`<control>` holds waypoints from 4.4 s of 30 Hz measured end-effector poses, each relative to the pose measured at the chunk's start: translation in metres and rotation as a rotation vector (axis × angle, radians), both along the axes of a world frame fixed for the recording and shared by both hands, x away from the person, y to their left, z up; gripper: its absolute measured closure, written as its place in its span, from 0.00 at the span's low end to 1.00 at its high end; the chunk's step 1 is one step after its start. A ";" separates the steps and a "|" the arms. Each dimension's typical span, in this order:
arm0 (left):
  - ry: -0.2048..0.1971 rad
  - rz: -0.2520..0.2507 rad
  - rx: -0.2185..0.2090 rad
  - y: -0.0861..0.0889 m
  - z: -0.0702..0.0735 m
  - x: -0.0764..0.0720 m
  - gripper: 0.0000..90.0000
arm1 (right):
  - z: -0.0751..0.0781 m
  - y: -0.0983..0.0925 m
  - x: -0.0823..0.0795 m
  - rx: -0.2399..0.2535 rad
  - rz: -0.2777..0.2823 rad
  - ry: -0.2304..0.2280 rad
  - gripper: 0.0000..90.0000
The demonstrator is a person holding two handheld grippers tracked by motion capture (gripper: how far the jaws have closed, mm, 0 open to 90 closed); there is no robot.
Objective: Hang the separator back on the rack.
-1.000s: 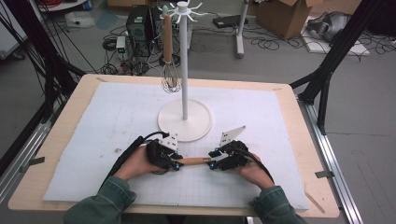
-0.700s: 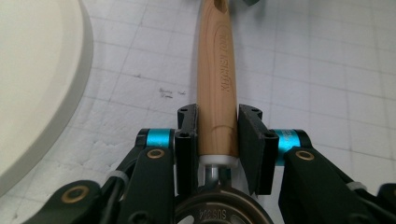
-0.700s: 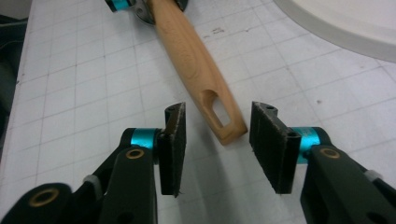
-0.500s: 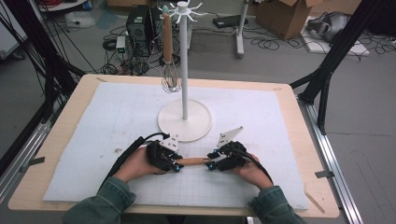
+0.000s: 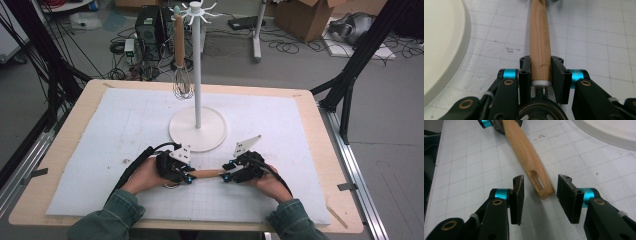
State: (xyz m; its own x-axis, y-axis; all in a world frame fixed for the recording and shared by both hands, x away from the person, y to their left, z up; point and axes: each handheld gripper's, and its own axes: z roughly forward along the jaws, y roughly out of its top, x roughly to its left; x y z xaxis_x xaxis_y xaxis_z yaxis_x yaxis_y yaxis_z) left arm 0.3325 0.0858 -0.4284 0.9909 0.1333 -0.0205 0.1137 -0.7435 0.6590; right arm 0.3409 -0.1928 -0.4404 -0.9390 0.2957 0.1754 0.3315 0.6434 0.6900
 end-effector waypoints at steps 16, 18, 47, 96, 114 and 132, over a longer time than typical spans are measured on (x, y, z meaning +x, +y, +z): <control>-0.009 -0.001 -0.063 0.012 0.013 -0.002 0.78 | 0.003 0.002 0.000 0.085 0.021 0.043 0.70; -0.009 0.006 -0.077 0.013 0.014 -0.002 0.78 | 0.006 0.002 0.000 0.121 0.025 0.047 0.72; 0.014 0.065 -0.158 0.035 0.032 0.000 0.78 | 0.050 0.027 0.000 0.271 0.008 0.005 0.66; 0.124 0.034 -0.335 0.040 0.048 0.000 0.72 | 0.096 0.076 0.001 0.330 0.144 -0.044 0.80; 0.070 0.125 -0.377 0.046 0.054 0.000 0.79 | 0.092 0.082 -0.001 0.398 0.024 -0.120 0.70; 0.059 0.168 -0.406 0.049 0.058 -0.001 0.70 | 0.084 0.085 -0.002 0.454 0.004 -0.127 0.80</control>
State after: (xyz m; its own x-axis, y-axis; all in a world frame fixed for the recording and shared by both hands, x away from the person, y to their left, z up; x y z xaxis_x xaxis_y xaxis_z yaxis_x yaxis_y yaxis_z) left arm 0.3314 0.1346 -0.3706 0.9516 0.2623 -0.1601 0.2569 -0.3933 0.8828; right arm 0.3394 -0.1078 -0.3560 -0.9623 0.2123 0.1699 0.2247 0.2686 0.9367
